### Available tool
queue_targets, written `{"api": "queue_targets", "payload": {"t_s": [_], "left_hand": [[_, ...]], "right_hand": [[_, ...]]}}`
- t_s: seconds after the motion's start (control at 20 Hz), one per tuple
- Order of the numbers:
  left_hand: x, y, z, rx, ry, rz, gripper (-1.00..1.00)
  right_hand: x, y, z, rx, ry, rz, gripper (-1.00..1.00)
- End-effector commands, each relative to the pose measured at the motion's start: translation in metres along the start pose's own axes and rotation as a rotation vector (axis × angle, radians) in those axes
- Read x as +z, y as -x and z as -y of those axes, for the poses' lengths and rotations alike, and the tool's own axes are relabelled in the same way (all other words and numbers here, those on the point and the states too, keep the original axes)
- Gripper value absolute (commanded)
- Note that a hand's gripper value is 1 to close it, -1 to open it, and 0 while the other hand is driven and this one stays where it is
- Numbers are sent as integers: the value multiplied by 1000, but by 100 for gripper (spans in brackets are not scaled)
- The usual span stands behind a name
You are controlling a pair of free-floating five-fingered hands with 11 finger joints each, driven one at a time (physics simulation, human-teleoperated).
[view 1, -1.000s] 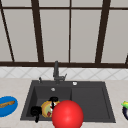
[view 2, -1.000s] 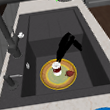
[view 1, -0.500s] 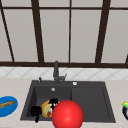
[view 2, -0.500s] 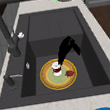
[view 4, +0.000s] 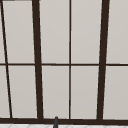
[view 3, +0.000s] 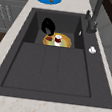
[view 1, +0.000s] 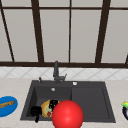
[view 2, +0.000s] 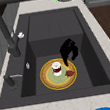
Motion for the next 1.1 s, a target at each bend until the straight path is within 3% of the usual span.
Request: {"api": "queue_targets", "payload": {"t_s": [0.0, 0.15, 0.2, 0.55, 1.05], "left_hand": [[0, 0, 0, 0, 0, 0, 0], [0, 0, 0, 0, 0, 0, 0], [0, 0, 0, 0, 0, 0, 0], [0, 0, 0, 0, 0, 0, 0], [0, 0, 0, 0, 0, 0, 0]], "right_hand": [[0, 0, 0, 0, 1, 0, -100], [12, -4, 8, 44, 19, -29, -100], [12, -3, 9, 61, -4, -22, -100], [29, -8, 28, 72, -38, -37, -100], [-49, 16, 37, 71, -66, 15, -100]]}}
